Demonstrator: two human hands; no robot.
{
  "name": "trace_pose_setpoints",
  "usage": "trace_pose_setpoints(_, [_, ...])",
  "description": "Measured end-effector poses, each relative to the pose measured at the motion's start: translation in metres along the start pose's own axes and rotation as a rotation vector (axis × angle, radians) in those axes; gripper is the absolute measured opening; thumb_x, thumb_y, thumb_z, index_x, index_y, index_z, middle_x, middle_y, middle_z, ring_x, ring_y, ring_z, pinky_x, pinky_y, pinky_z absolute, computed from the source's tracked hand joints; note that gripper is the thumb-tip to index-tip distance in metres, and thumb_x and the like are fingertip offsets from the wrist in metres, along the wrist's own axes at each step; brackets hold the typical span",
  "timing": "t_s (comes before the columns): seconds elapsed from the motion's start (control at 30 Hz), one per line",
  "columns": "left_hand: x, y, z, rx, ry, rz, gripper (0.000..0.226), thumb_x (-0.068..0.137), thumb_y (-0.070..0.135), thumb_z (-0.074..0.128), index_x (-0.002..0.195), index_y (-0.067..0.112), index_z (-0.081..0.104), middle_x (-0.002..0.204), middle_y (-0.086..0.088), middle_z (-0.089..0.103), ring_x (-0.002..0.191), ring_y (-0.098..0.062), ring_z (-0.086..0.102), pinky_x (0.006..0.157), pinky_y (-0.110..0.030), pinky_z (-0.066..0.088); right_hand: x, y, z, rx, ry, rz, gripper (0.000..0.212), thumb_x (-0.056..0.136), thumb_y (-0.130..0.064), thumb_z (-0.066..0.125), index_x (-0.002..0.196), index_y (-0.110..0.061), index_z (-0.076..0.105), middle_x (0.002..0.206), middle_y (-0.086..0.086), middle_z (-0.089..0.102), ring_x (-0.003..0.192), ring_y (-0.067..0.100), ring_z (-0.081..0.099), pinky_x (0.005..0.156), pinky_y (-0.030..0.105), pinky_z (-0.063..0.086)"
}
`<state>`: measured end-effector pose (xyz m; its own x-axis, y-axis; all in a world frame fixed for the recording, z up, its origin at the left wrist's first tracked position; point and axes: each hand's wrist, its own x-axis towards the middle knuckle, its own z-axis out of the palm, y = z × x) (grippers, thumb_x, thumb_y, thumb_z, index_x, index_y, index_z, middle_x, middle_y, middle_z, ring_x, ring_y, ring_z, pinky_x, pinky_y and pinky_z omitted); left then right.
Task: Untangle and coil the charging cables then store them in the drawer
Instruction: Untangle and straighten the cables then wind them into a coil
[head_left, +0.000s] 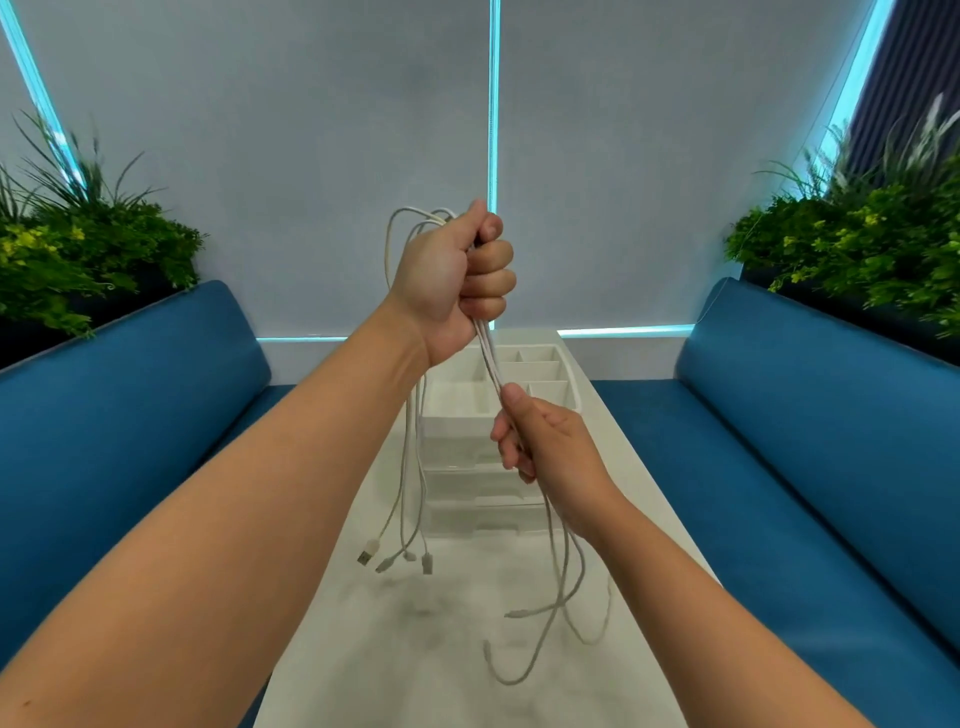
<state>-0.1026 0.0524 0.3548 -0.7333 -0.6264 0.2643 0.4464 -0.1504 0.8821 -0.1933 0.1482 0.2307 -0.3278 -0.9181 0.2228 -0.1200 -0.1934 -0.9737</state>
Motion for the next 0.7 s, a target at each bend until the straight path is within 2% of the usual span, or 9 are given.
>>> trace_pose_setpoints(0.13, [-0.004,-0.001,-0.007,-0.018,0.015,0.032,0.039,0.106,0.033,0.029,0.07,0.02,0.036,0.049,0.01,0.022,0.04,-0.004,0.015,0.037,-0.017,0.011,-0.004,0.011,-0.004,0.207,-0.154,0.071,0.027,0.097,-0.032,0.051,0.1,-0.018,0.074,0.081,-0.005,0.067,0.064,0.009,0.048,0.067,0.02,0.044])
trace_pose_setpoints(0.27, [-0.006,-0.004,-0.011,-0.008,0.014,0.038,0.038,0.106,0.033,0.029,0.071,0.021,0.036,0.049,0.01,0.021,0.039,-0.003,0.017,0.038,-0.018,0.01,-0.004,0.015,-0.005,0.242,-0.127,0.119,0.016,0.088,-0.016,0.066,0.1,-0.012,0.075,0.091,0.0,0.072,0.067,0.01,0.06,0.067,0.022,0.05])
trace_pose_setpoints(0.4, [-0.01,-0.011,-0.019,0.016,0.037,0.033,0.038,0.106,0.034,0.029,0.071,0.021,0.036,0.05,0.009,0.021,0.039,-0.004,0.016,0.038,-0.018,0.01,-0.003,0.018,-0.006,0.172,-0.096,0.116,0.015,0.087,-0.016,0.067,0.095,-0.006,0.074,0.087,0.008,0.072,0.066,0.013,0.066,0.064,0.023,0.054])
trace_pose_setpoints(0.5, [-0.013,-0.014,-0.023,-0.002,0.05,0.026,0.038,0.106,0.033,0.03,0.071,0.021,0.036,0.049,0.009,0.021,0.039,-0.003,0.017,0.037,-0.017,0.011,-0.005,0.02,-0.008,0.162,-0.192,0.127,0.014,0.089,-0.014,0.064,0.096,-0.007,0.073,0.092,0.012,0.074,0.081,0.021,0.072,0.074,0.027,0.057])
trace_pose_setpoints(0.6, [-0.013,-0.011,-0.023,-0.02,0.038,0.031,0.038,0.106,0.033,0.029,0.071,0.021,0.036,0.049,0.01,0.022,0.038,-0.003,0.017,0.037,-0.017,0.011,-0.005,0.013,-0.008,0.189,-0.28,0.088,0.026,0.085,-0.021,0.064,0.107,-0.009,0.07,0.102,0.012,0.074,0.096,0.026,0.071,0.086,0.033,0.057])
trace_pose_setpoints(0.7, [-0.011,-0.01,-0.02,-0.037,0.023,0.027,0.038,0.106,0.032,0.029,0.071,0.021,0.036,0.048,0.01,0.022,0.037,-0.003,0.018,0.036,-0.017,0.012,-0.002,0.002,-0.005,0.191,-0.31,0.038,0.029,0.087,-0.025,0.06,0.114,-0.015,0.066,0.104,0.007,0.074,0.095,0.026,0.071,0.089,0.037,0.056])
